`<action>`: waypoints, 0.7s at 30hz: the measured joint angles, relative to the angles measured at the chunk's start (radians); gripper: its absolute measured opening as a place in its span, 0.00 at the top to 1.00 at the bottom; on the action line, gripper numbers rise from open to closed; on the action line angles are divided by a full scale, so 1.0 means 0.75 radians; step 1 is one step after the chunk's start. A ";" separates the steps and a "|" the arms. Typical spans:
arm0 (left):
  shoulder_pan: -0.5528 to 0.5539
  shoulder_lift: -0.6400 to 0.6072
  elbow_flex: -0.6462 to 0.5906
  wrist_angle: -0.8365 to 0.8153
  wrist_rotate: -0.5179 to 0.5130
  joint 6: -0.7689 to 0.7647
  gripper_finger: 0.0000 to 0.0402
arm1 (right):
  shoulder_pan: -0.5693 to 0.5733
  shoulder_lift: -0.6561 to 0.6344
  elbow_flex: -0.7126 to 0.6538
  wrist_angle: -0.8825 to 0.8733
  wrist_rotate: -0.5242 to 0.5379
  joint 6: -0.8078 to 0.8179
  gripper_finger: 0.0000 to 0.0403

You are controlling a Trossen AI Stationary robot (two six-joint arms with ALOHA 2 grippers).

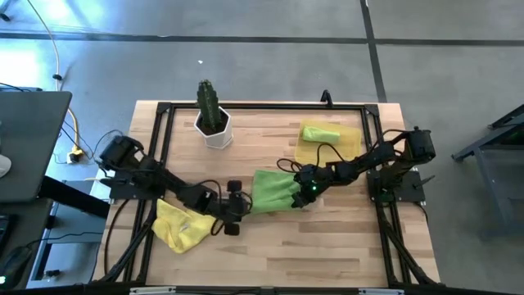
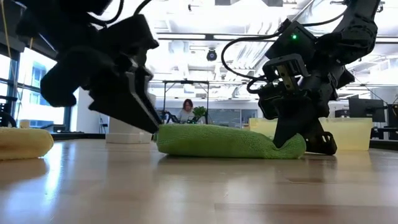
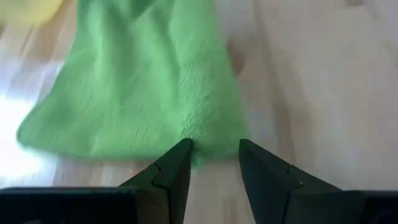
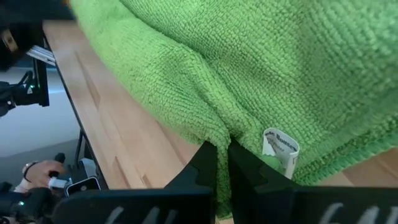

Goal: Roll microfiber towels into tight, uniform cylinder then place into a basket
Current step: Roll the green microfiber cloth

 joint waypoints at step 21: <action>-0.052 0.000 0.118 -0.176 -0.060 0.046 0.54 | -0.001 0.000 0.000 0.004 -0.003 0.005 1.00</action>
